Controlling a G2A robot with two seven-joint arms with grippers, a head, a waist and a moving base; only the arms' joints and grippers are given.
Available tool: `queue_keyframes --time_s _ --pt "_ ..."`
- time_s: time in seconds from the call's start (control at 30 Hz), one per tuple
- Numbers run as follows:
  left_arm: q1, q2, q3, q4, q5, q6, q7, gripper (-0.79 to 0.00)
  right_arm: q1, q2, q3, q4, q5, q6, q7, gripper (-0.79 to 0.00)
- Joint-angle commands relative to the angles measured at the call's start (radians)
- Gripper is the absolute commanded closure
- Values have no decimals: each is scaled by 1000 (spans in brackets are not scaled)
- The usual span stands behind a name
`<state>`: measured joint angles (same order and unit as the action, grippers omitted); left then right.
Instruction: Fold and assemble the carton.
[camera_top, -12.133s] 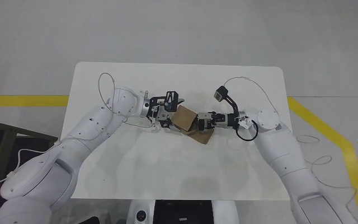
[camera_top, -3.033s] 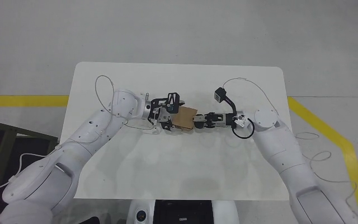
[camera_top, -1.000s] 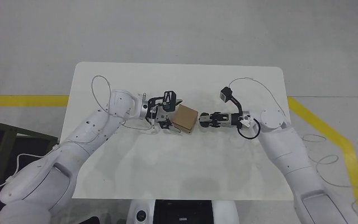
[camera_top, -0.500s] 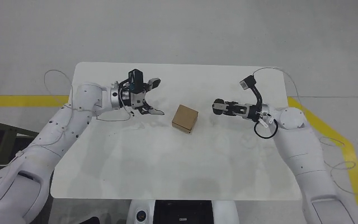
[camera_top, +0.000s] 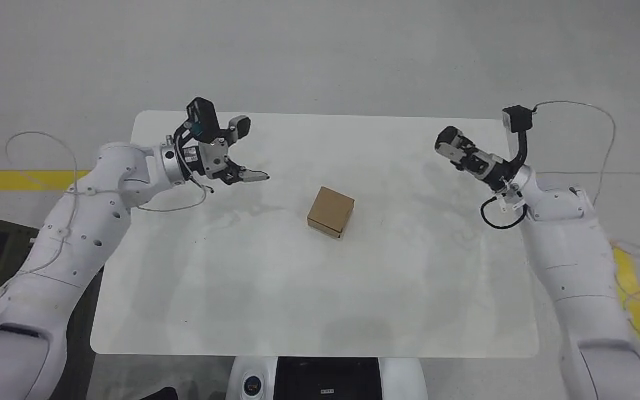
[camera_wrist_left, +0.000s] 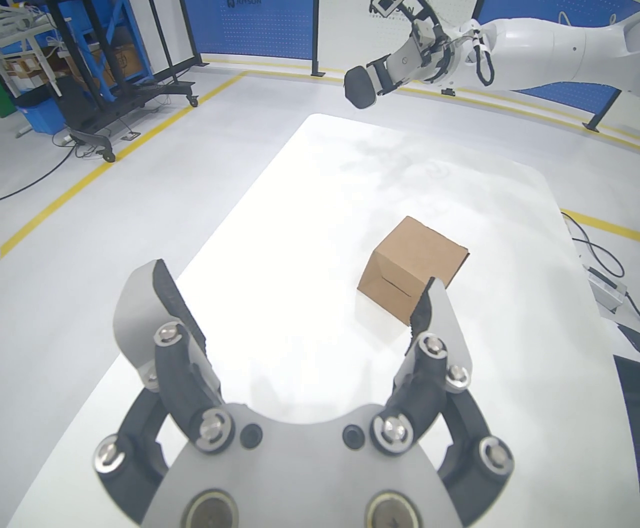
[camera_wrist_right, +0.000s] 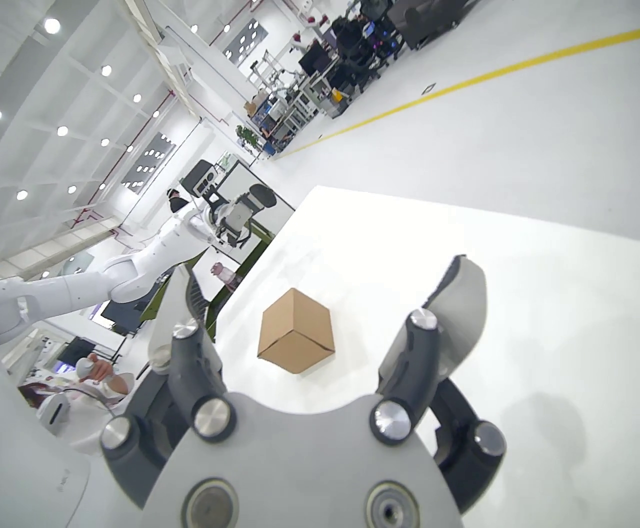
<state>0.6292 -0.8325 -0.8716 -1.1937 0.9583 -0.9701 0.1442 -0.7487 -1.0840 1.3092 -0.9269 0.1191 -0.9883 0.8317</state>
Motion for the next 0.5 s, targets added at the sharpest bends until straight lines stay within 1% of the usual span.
queue_keyframes --time_s 0.0,0.23,0.33,0.47 --pt "15 10 -31 -19 -18 1 -28 -785 22 6 11 23 -73 -14 -20 -785" --pt "63 33 -111 -69 -76 9 -105 -785 60 20 41 41 -243 14 -117 -785" --pt "83 39 -134 -86 -99 14 -124 -785 60 20 41 41 -243 14 -117 -785" --pt "84 39 -135 -86 -100 15 -125 -784 60 20 41 41 -242 14 -117 -785"
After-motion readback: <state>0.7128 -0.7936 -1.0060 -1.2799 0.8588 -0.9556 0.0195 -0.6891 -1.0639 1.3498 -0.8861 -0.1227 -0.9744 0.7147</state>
